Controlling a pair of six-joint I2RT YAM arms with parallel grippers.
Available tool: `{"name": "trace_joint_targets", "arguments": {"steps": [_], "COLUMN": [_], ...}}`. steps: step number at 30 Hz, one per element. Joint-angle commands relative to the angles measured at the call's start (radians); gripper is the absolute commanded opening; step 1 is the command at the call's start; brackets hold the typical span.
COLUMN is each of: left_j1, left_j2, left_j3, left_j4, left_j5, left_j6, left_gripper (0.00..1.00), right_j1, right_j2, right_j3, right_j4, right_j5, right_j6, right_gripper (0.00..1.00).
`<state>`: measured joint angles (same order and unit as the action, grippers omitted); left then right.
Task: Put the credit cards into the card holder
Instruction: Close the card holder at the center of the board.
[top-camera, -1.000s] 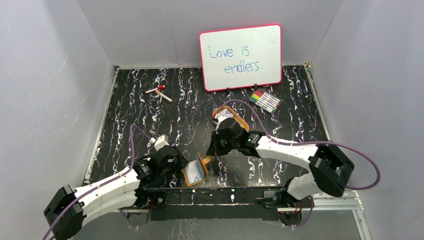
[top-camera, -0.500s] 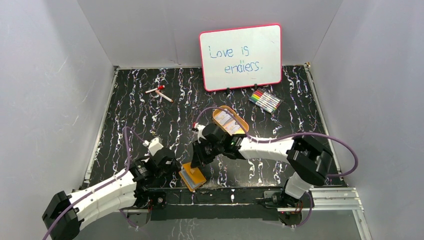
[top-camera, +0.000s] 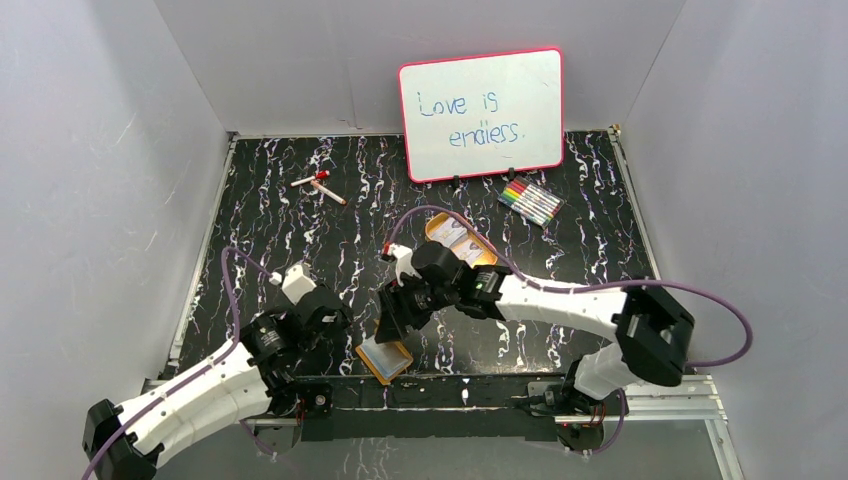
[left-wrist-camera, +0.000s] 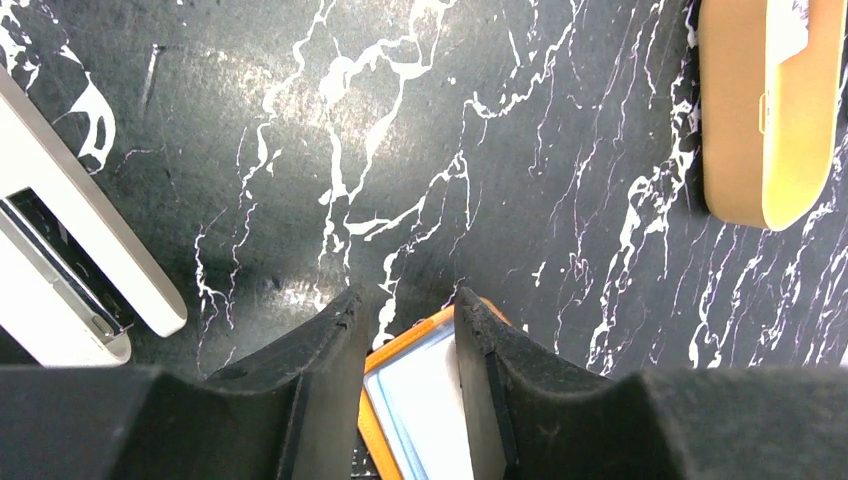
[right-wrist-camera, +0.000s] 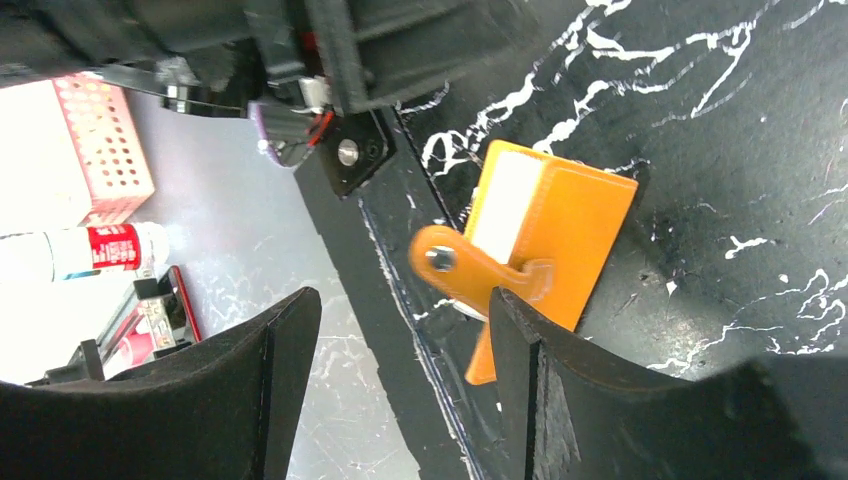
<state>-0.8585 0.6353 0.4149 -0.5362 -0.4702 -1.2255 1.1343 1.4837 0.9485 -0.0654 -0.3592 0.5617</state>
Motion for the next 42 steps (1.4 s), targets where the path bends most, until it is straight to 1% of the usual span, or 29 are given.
{"name": "trace_joint_targets", "arguments": {"steps": [1,3,5,6,9,12,16,20,22,24,25,28,30,32,33,35,39,42], "left_j1": [0.003,0.003,0.001,0.002,0.003,0.003,0.002,0.003,0.002,0.003,0.002,0.002,0.003,0.003,0.003,0.003,0.002,0.002], "left_j2": [0.010,0.011,0.006,0.001,-0.033,-0.094,-0.158,-0.132,-0.107,-0.082,-0.073,-0.052,-0.043,-0.031,-0.024,-0.002,0.053,0.101], "left_j3": [0.042,0.041,0.033,0.026,-0.002,-0.039,-0.086,-0.119,-0.139,-0.160,-0.169,-0.193,-0.206,-0.220,-0.228,-0.245,-0.272,-0.290], "left_j4": [-0.076,-0.086,-0.091,-0.091,-0.092,-0.106,-0.111,-0.087,-0.063,-0.029,-0.012,0.029,0.055,0.087,0.102,0.136,0.218,0.290], "left_j5": [0.056,0.124,0.197,0.230,0.296,0.319,0.331,0.378,0.406,0.434,0.447,0.467,0.470,0.470,0.498,0.508,0.515,0.517], "left_j6": [-0.001,-0.016,-0.038,-0.052,-0.097,-0.128,-0.138,-0.136,-0.134,-0.133,-0.131,-0.124,-0.120,-0.119,-0.118,-0.120,-0.119,-0.117], "left_gripper": [0.37,0.40,0.45,0.47,0.53,0.55,0.52,0.42,0.38,0.36,0.36,0.33,0.30,0.27,0.26,0.22,0.18,0.16], "right_j1": [0.002,0.006,0.022,0.030,0.059,0.065,0.065,0.059,0.041,0.001,-0.019,-0.057,-0.057,-0.056,-0.056,-0.056,-0.057,-0.056], "right_j2": [-0.055,-0.032,-0.013,-0.006,0.016,-0.053,-0.201,-0.323,-0.363,-0.386,-0.394,-0.391,-0.369,-0.344,-0.324,-0.275,-0.161,-0.111], "right_j3": [-0.017,-0.034,-0.050,-0.056,-0.061,-0.102,-0.154,-0.202,-0.237,-0.280,-0.313,-0.397,-0.416,-0.419,-0.418,-0.404,-0.361,-0.346], "right_j4": [0.017,0.038,0.056,0.083,0.082,0.101,0.069,-0.051,-0.098,-0.107,-0.087,0.040,0.097,0.116,0.127,0.139,0.202,0.237], "right_j5": [-0.015,-0.040,-0.042,-0.038,-0.011,0.059,0.235,0.464,0.532,0.519,0.467,0.334,0.314,0.319,0.320,0.314,0.246,0.204], "right_j6": [-0.029,-0.024,-0.021,-0.020,-0.034,-0.019,-0.004,0.044,0.080,0.113,0.125,0.162,0.184,0.201,0.202,0.194,0.158,0.134], "right_gripper": [0.71,0.70,0.69,0.69,0.67,0.67,0.68,0.66,0.66,0.67,0.67,0.67,0.65,0.60,0.56,0.53,0.54,0.54]}}
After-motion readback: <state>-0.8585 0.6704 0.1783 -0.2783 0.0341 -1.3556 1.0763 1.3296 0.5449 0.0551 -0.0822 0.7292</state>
